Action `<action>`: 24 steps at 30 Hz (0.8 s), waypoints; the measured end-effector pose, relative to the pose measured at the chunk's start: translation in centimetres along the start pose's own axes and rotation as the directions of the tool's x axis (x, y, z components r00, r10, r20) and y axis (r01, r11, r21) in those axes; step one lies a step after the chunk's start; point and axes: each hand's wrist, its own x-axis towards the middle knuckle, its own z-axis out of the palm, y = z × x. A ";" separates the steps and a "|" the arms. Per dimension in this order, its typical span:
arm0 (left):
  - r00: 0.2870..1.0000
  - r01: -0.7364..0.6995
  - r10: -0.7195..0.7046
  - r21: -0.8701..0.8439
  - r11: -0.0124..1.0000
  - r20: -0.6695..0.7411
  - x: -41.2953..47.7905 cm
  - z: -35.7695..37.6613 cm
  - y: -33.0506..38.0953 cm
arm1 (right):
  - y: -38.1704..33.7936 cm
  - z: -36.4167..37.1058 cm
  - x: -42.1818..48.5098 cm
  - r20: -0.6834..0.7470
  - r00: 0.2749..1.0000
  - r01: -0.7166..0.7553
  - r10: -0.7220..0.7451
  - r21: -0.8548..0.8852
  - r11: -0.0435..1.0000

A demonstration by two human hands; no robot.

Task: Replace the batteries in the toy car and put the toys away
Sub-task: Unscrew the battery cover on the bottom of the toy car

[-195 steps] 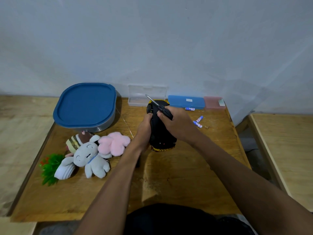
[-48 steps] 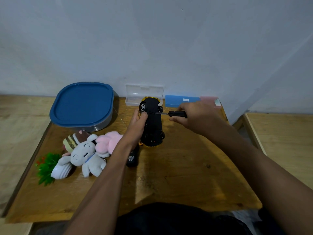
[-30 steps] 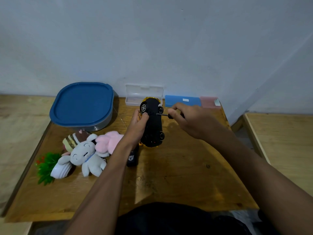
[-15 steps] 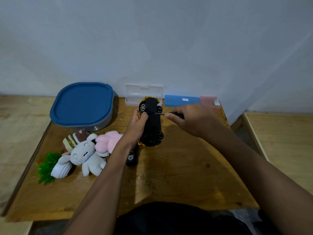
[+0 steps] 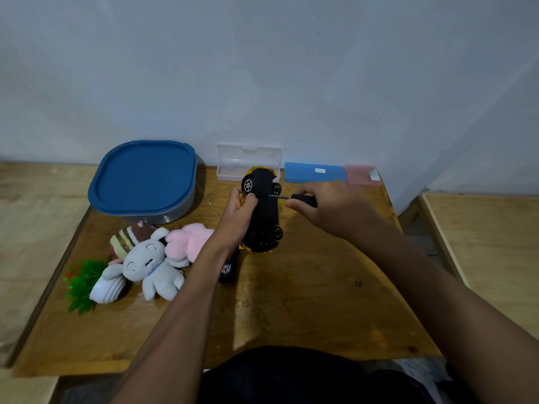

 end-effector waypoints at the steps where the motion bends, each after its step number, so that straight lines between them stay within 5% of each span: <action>1: 1.000 -0.002 0.002 -0.001 1.000 -0.001 0.0 0.0 0.1 | -0.1 0.2 -0.1 -0.023 1.000 0.008 -0.009 -0.027 1.000; 12: 1.000 0.003 -0.003 0.027 1.000 -0.011 -0.1 0.3 -0.6 | 0.9 0.2 0.3 0.018 0.999 0.047 -0.051 0.146 0.988; 19: 1.000 -0.010 0.011 0.027 1.000 -0.010 -0.3 0.3 -0.4 | 0.9 1.3 0.2 -0.028 0.998 0.047 -0.048 -0.042 0.998; 24: 1.000 0.000 0.001 0.050 0.999 -0.018 -0.1 0.3 -0.6 | 1.1 0.6 0.0 0.018 0.997 0.073 -0.075 0.106 0.992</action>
